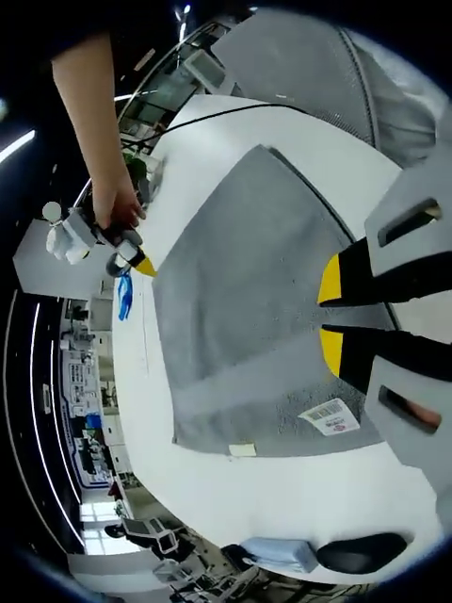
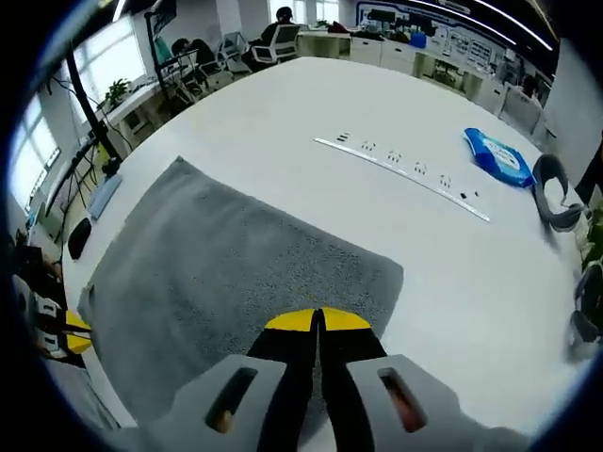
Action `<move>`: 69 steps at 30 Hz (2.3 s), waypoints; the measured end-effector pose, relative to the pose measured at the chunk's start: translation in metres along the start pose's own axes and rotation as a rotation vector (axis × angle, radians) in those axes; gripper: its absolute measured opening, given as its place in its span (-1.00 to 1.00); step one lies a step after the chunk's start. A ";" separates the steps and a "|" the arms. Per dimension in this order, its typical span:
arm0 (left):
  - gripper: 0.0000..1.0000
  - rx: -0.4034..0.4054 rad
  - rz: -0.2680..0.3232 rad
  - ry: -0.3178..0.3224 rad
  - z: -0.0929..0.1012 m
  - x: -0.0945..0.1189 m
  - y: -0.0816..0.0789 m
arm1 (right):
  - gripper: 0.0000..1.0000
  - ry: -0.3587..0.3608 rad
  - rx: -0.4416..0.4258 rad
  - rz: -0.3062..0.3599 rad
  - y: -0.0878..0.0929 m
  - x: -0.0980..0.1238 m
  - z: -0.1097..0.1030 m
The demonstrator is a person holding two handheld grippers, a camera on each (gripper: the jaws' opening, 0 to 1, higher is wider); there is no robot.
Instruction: Fold the towel on the table until its edges align and the towel forms a compact rectangular stack.
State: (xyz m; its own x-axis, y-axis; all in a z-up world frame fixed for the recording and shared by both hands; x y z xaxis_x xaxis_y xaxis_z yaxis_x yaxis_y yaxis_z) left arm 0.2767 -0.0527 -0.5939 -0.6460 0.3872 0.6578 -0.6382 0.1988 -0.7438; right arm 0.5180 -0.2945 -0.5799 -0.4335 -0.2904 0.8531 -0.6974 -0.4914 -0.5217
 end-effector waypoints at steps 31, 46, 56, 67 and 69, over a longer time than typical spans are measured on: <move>-0.92 -0.139 -0.138 -0.058 0.002 -0.018 0.004 | -1.00 0.092 0.362 -0.149 0.020 -0.021 -0.011; -0.95 -0.208 -0.188 -0.058 0.003 -0.023 0.000 | -1.00 0.103 0.369 -0.188 0.038 -0.010 -0.003; -0.95 -0.228 -0.296 -0.030 0.002 -0.028 -0.007 | -1.00 0.131 0.348 -0.154 0.049 -0.004 -0.002; -0.95 -0.308 -0.298 -0.040 0.004 -0.029 -0.007 | -1.00 0.167 0.385 -0.180 0.057 0.000 -0.001; -0.95 -0.316 -0.299 -0.038 0.004 -0.029 -0.008 | -1.00 0.169 0.393 -0.188 0.059 0.002 -0.001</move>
State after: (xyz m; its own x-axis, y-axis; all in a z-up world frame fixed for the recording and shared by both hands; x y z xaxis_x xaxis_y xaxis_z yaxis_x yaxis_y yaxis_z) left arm 0.2986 -0.0693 -0.6067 -0.4709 0.2385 0.8493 -0.6438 0.5654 -0.5157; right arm 0.4758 -0.3227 -0.6091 -0.4303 -0.0445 0.9016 -0.5180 -0.8058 -0.2870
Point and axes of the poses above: the point that each gripper's makers call its tool centre point, and the gripper's own axes: x roughly backward along the fingers, z roughly to its right, y roughly out of its underside, the point moved 6 cm from there along x, roughly backward along the fingers, and after that the axes turned 3 degrees about x, right-handed, at the moved point
